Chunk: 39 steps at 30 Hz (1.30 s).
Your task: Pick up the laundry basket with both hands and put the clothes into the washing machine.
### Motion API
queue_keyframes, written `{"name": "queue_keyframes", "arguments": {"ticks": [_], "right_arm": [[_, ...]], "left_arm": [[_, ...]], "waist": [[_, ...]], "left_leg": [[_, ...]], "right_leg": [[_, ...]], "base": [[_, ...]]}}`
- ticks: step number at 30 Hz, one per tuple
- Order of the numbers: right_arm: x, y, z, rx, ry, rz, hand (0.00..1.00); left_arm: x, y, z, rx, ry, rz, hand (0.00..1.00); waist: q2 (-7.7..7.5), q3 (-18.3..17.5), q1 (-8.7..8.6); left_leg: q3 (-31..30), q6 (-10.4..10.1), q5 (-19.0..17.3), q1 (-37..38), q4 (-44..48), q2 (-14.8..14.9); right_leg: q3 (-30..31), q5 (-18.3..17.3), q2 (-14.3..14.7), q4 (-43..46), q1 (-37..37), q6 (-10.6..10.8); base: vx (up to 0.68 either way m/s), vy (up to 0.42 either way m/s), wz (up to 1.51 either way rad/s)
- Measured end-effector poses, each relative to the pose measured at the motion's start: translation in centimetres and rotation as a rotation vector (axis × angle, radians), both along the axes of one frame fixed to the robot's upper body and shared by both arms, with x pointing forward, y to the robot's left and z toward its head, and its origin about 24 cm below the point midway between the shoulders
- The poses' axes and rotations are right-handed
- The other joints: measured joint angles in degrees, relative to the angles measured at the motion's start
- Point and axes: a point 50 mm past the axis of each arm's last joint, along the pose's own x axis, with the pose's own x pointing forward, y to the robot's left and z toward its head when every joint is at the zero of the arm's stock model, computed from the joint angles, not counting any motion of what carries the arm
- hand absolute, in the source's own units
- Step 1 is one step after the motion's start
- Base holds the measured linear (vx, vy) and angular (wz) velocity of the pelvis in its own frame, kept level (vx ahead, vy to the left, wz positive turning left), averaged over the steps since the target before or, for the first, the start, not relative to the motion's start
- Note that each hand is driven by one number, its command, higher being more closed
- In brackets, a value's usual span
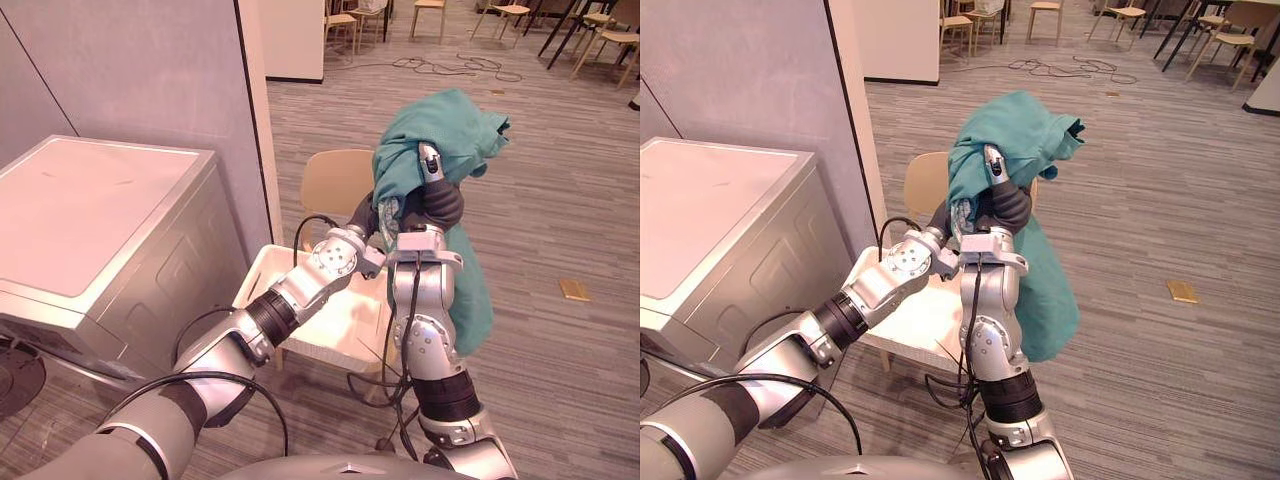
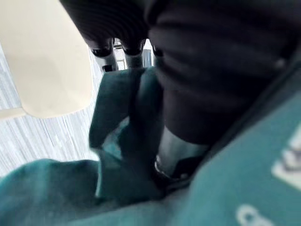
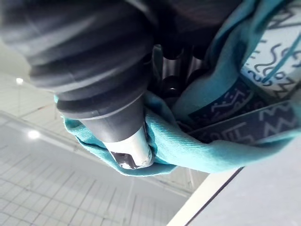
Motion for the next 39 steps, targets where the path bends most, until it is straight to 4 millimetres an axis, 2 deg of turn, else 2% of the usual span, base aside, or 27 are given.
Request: {"name": "queue_keyframes", "arguments": {"ticks": [17, 18, 22, 25, 28, 30, 32, 35, 39], "right_arm": [[-0.1, -0.3, 0.1, 0.008, -0.012, -0.013, 1.0], [-0.1, -0.3, 0.1, 0.008, -0.011, -0.013, 0.0], [-0.5, -0.8, -0.4, -0.017, -0.019, -0.018, 0.0], [-1.1, -2.0, -1.6, -0.105, 0.0, -0.03, 0.0], [-1.4, -4.5, -3.4, -0.251, 0.078, -0.065, 0.0], [-1.5, -7.4, -6.4, -0.383, 0.248, -0.109, 0.0], [-1.9, -9.1, -8.2, -0.446, 0.358, -0.127, 0.0], [-2.3, -11.1, -8.3, -0.504, 0.382, -0.156, 0.0], [-2.6, -13.1, -6.9, -0.571, 0.342, -0.209, 0.0]], "left_arm": [[-0.3, -0.6, 0.2, -0.016, 0.004, -0.014, 1.0], [-0.3, -0.6, 0.2, -0.016, 0.004, -0.014, 1.0], [-0.4, -0.6, 0.1, -0.02, 0.016, -0.021, 1.0], [0.0, 0.0, -0.2, -0.016, 0.035, -0.021, 1.0], [1.0, 2.0, -0.6, -0.059, 0.086, 0.027, 1.0], [1.9, 4.3, 0.9, -0.156, 0.07, 0.072, 1.0], [2.4, 5.9, 2.0, -0.197, 0.031, 0.103, 1.0], [2.9, 8.2, 2.6, -0.287, 0.022, 0.163, 1.0], [3.1, 9.5, 2.9, -0.347, 0.025, 0.196, 1.0]], "waist": [[-0.01, -0.6, -0.01], [-0.01, -0.6, 0.05], [-0.02, -0.6, 0.19], [-0.03, -0.6, 0.32], [-0.31, -0.6, 0.35], [-0.96, -1.1, 0.43], [-1.35, -1.2, 0.12], [-1.78, -1.2, -0.83], [-2.39, -1.4, -1.1]], "left_leg": [[-0.9, 0.0, 0.3, -0.7, -0.1, 0.0], [-1.0, 0.0, 0.3, -0.7, -0.1, 0.0], [-1.0, 0.0, 0.3, -0.7, -0.1, 0.1], [-1.0, 0.0, 0.3, -0.8, -0.1, 0.1], [-1.1, 0.0, 0.3, -0.9, -0.1, 0.1], [-1.0, -0.1, 0.4, -1.9, -0.1, 0.1], [-0.9, -0.1, 0.4, -2.0, -0.1, 0.1], [-0.9, -0.1, 0.4, -2.0, -0.1, 0.0], [-0.9, -0.1, 0.4, -2.0, -0.1, 0.0]], "right_leg": [[-1.0, 0.0, 0.0, 0.0, 0.0, 0.0], [-1.0, 0.0, 0.0, 0.0, 0.0, 0.0], [-1.0, 0.0, 0.0, 0.0, 0.0, 0.0], [-1.0, 0.0, 0.0, 0.0, 0.0, 0.0], [-0.9, -0.2, 0.0, -0.1, -0.1, 0.2], [-0.7, -0.1, 0.0, -0.1, -1.3, 0.2], [-0.6, 0.2, 0.0, -0.2, -1.5, 0.1], [-0.6, 0.2, 0.0, -0.4, -1.4, 0.1], [-0.6, 0.3, 0.1, -0.5, -1.4, 0.0]], "base": [[-0.01, -0.003, 0.02], [-0.03, -0.006, 0.04], [-0.01, -0.001, 0.0], [-0.01, -0.001, 0.0], [-0.02, -0.003, 0.01], [-0.01, -0.003, -0.02], [0.0, 0.0, 0.0], [0.0, 0.0, 0.0], [0.0, 0.0, 0.0]]}}
